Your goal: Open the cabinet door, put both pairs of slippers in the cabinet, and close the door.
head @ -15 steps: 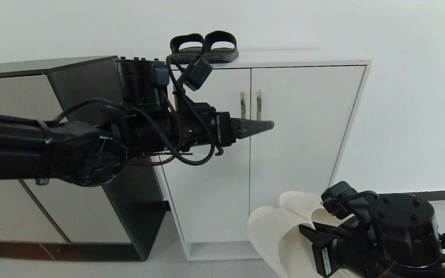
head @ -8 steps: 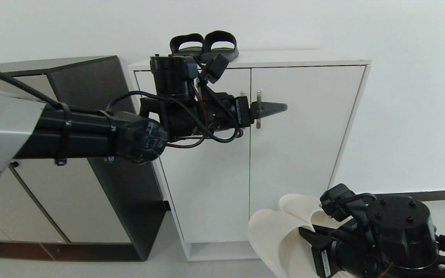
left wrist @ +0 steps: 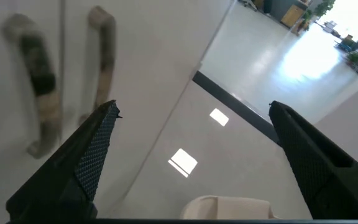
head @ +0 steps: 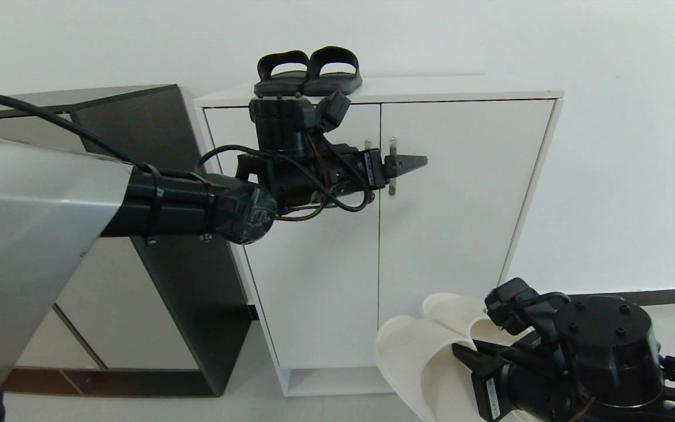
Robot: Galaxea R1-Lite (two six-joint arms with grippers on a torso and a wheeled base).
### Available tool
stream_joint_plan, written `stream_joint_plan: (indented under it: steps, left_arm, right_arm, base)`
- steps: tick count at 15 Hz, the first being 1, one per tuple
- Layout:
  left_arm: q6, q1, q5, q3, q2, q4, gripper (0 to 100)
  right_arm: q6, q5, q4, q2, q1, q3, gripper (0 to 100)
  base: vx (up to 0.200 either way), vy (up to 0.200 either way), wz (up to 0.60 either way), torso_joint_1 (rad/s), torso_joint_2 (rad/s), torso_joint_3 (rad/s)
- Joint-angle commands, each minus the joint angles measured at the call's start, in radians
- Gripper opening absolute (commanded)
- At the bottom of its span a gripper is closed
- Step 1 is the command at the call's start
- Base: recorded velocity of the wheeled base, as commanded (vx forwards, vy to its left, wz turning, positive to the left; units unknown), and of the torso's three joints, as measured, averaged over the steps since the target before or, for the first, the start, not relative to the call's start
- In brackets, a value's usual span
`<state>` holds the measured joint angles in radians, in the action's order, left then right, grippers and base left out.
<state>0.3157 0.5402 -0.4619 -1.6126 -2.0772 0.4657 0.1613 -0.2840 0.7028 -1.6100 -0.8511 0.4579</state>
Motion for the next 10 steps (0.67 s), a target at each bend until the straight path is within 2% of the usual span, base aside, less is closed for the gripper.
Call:
stream_joint_plan:
  steps: [1, 5, 10]
  left_arm:
    - [0.0, -0.002, 0.011, -0.026, -0.011, -0.002, 100]
    - [0.0, -0.005, 0.012, -0.144, -0.083, -0.072, 100]
    - [0.0, 0.006, 0.011, -0.178, -0.11, -0.075, 100]
  right_arm:
    - [0.0, -0.001, 0.007, -0.001, 0.0, -0.002, 0]
    - [0.0, -0.001, 0.011, -0.001, 0.001, -0.005, 0]
    - [0.0, -0.001, 0.011, -0.001, 0.001, -0.005, 0]
  base:
    - [0.0, 0.0, 0.0, 0.0, 0.0, 0.0]
    - [0.0, 0.0, 0.0, 0.0, 0.0, 0.0]
    - [0.0, 0.0, 0.0, 0.0, 0.0, 0.0]
